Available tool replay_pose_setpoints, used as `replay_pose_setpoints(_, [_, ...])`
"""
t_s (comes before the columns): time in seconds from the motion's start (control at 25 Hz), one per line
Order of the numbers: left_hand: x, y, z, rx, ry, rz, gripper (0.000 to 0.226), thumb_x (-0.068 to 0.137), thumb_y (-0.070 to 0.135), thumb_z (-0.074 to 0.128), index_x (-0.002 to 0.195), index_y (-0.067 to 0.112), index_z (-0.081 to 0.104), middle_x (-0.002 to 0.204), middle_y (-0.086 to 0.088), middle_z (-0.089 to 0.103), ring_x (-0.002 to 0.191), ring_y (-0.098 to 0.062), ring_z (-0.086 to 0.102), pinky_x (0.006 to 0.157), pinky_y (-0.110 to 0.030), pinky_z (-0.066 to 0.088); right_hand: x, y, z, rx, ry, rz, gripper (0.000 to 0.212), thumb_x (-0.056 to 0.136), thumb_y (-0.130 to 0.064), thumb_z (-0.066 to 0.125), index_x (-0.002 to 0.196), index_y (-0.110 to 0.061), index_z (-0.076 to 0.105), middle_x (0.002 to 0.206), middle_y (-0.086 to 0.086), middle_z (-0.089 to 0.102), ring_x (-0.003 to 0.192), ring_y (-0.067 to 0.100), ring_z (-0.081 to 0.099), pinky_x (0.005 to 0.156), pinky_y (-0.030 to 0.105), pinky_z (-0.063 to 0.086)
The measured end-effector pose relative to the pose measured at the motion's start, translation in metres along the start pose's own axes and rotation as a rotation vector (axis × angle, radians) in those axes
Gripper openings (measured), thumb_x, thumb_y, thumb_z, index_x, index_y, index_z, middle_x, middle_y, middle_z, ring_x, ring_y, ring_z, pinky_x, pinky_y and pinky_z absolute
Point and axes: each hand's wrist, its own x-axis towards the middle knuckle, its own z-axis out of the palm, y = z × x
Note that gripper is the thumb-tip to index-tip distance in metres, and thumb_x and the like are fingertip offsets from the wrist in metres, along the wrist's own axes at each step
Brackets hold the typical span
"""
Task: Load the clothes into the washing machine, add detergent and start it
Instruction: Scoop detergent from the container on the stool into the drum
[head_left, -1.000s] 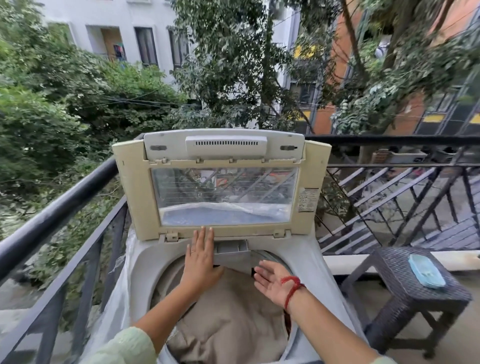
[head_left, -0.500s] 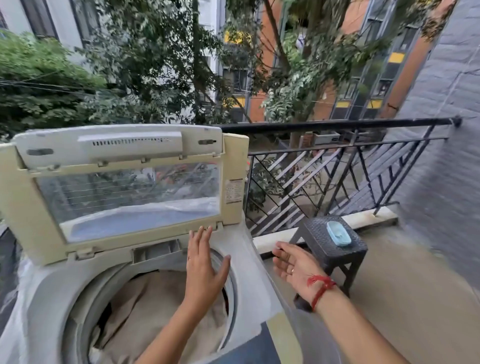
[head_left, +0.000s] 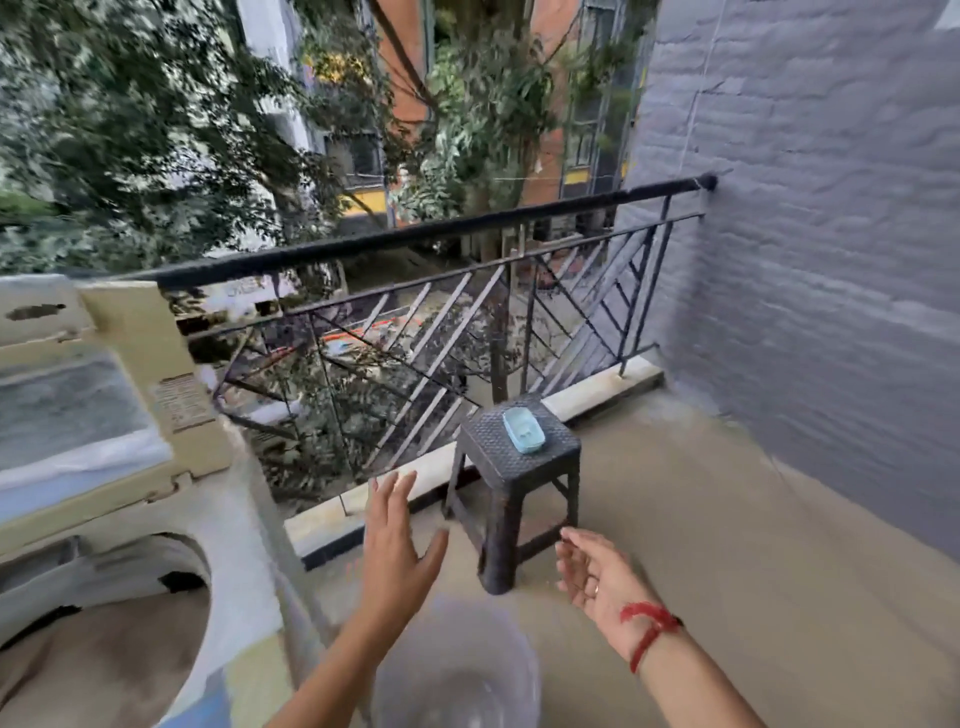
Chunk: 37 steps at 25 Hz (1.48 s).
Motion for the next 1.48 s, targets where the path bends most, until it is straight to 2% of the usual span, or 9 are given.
replay_pose_setpoints(0.2, [0.002, 0.041, 0.05, 0.039, -0.088, -0.023, 0.067, 0.083, 0.032, 0.062, 0.142, 0.017, 0.035, 0.152, -0.007, 0.027, 0.146, -0.023, 0.008, 0.115, -0.041, 0.02, 0.011, -0.048, -0.066, 0.033, 0.018, 0.022, 0.013, 0.088, -0.005, 0.054, 0.078, -0.011, 0.059, 0.048, 0.0, 0.063, 0.036, 0.007, 0.056, 0.038, 0.014, 0.041])
replay_pose_setpoints(0.44, [0.014, 0.049, 0.098, 0.1, -0.199, -0.095, 0.085, 0.069, 0.062, 0.038, 0.14, 0.014, 0.037, 0.146, -0.006, 0.035, 0.141, -0.024, 0.024, 0.111, -0.036, 0.026, 0.059, -0.07, -0.098, 0.015, 0.065, 0.087, 0.009, 0.087, -0.01, 0.058, 0.08, -0.014, 0.062, 0.052, -0.003, 0.065, 0.039, 0.007, 0.058, 0.042, 0.015, 0.044])
replay_pose_setpoints(0.64, [0.047, 0.037, 0.147, 0.064, -0.208, -0.209, 0.071, 0.073, 0.045, 0.054, 0.136, 0.015, 0.041, 0.138, -0.006, 0.042, 0.136, -0.026, 0.032, 0.11, -0.042, 0.032, 0.122, -0.103, -0.106, -0.102, 0.074, 0.13, 0.008, 0.087, -0.013, 0.058, 0.081, -0.015, 0.063, 0.054, -0.004, 0.066, 0.042, 0.007, 0.058, 0.046, 0.018, 0.044])
replay_pose_setpoints(0.8, [0.095, 0.029, 0.19, 0.014, -0.191, -0.313, 0.071, 0.072, 0.047, 0.053, 0.133, 0.012, 0.043, 0.131, -0.005, 0.045, 0.127, -0.024, 0.04, 0.105, -0.036, 0.033, 0.194, -0.141, -0.096, -0.223, 0.053, 0.123, 0.008, 0.088, -0.014, 0.058, 0.081, -0.015, 0.062, 0.056, -0.003, 0.066, 0.043, 0.007, 0.058, 0.045, 0.017, 0.045])
replay_pose_setpoints(0.92, [0.131, 0.023, 0.217, -0.004, -0.184, -0.416, 0.064, 0.081, 0.036, 0.064, 0.136, 0.011, 0.041, 0.135, -0.006, 0.043, 0.127, -0.022, 0.041, 0.103, -0.032, 0.034, 0.24, -0.167, -0.081, -0.323, 0.025, 0.151, 0.008, 0.089, -0.015, 0.057, 0.082, -0.016, 0.061, 0.054, -0.005, 0.065, 0.043, 0.006, 0.058, 0.048, 0.019, 0.044])
replay_pose_setpoints(1.12, [0.177, 0.007, 0.237, -0.003, -0.172, -0.488, 0.06, 0.086, 0.029, 0.064, 0.138, 0.015, 0.039, 0.139, -0.005, 0.041, 0.127, -0.019, 0.041, 0.104, -0.032, 0.035, 0.315, -0.191, -0.063, -0.419, -0.012, 0.219, 0.007, 0.089, -0.017, 0.057, 0.084, -0.017, 0.062, 0.053, -0.006, 0.066, 0.042, 0.005, 0.059, 0.057, 0.024, 0.044])
replay_pose_setpoints(1.28, [0.2, -0.011, 0.249, 0.051, -0.203, -0.569, 0.057, 0.087, 0.032, 0.062, 0.137, 0.017, 0.038, 0.137, -0.003, 0.04, 0.127, -0.02, 0.041, 0.105, -0.031, 0.035, 0.39, -0.195, -0.044, -0.625, -0.035, 0.243, 0.004, 0.089, -0.019, 0.059, 0.086, -0.018, 0.062, 0.054, -0.008, 0.066, 0.042, 0.003, 0.058, 0.051, 0.02, 0.045])
replay_pose_setpoints(1.36, [0.212, -0.021, 0.261, 0.083, -0.235, -0.624, 0.058, 0.087, 0.035, 0.062, 0.137, 0.019, 0.038, 0.138, -0.002, 0.04, 0.127, -0.019, 0.04, 0.106, -0.031, 0.036, 0.431, -0.195, -0.031, -0.77, -0.061, 0.213, 0.003, 0.088, -0.016, 0.059, 0.087, -0.018, 0.061, 0.061, -0.006, 0.065, 0.047, 0.005, 0.056, 0.051, 0.019, 0.042])
replay_pose_setpoints(1.48, [0.235, -0.033, 0.283, 0.129, -0.3, -0.693, 0.059, 0.087, 0.036, 0.061, 0.139, 0.019, 0.036, 0.14, -0.004, 0.039, 0.126, -0.02, 0.041, 0.104, -0.03, 0.035, 0.497, -0.196, -0.006, -1.037, -0.117, 0.046, 0.016, 0.081, -0.006, 0.062, 0.071, -0.019, 0.064, 0.068, 0.001, 0.06, 0.062, 0.017, 0.055, 0.056, 0.024, 0.041])
